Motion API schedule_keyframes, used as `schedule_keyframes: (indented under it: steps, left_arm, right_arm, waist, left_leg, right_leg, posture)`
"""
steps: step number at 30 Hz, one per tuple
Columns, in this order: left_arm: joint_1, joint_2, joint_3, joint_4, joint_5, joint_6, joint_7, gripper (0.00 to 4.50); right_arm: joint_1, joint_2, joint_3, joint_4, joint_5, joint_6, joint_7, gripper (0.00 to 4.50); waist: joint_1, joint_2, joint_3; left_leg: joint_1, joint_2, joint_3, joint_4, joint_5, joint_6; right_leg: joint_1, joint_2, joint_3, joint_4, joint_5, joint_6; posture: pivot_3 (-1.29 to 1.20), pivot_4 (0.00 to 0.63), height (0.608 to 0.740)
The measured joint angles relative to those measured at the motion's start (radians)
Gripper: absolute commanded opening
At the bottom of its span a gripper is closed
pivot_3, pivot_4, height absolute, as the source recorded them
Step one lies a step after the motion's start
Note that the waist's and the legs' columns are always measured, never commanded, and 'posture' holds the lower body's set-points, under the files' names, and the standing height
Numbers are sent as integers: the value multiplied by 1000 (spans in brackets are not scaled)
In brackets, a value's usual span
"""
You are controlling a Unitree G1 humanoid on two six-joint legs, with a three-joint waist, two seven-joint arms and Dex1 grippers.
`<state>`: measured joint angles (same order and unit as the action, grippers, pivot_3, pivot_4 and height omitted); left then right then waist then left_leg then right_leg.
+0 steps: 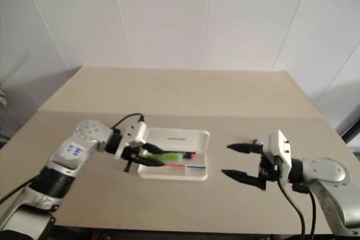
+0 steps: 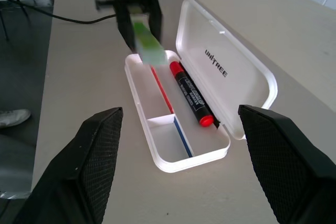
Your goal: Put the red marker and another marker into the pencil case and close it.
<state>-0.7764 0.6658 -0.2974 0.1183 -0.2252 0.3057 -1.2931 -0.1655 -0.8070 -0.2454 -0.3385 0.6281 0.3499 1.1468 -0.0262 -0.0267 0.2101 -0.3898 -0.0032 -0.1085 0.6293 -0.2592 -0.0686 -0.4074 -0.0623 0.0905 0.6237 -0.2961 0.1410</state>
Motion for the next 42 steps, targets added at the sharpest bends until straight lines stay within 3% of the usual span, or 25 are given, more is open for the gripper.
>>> schedule_keyframes:
  steps: [26, 27, 35, 42]
  left_arm:
    - [-5, -64, -40, 88, 155, -35, 26, 1084]
    - [-5, -65, -40, 88, 155, -35, 26, 1834]
    - [-5, -68, -40, 87, 155, -34, 21, 4401]
    - [-5, -68, -35, 74, 152, -16, 20, 4472]
  right_arm:
    - [67, 0, -4, -47, 9, 0, -56, 4500]
    - [69, 0, -4, -47, 9, 0, -58, 4500]
    - [71, -1, -4, -47, 9, 0, -68, 4500]
    - [72, -1, -4, -47, 9, 0, -68, 4500]
  waist:
    - [-1, 0, 0]
    - [-1, 0, 0]
    - [-1, 0, 0]
    - [-1, 0, 0]
  left_leg:
    - [0, 0, 0, 1, 0, 1]
    - [0, 0, 0, 1, 0, 1]
    - [1, 0, 0, 2, 0, 1]
    - [1, 0, 0, 1, 0, 1]
  right_leg:
    - [0, 0, 1, 3, 0, 0]
    - [0, 0, 1, 3, 0, 0]
    - [0, 0, 1, 3, 0, 0]
    - [-1, 0, 1, 3, 0, 1]
  posture:
    - [0, 150, 740]
    - [0, 150, 740]
    - [0, 150, 740]
    - [0, 150, 740]
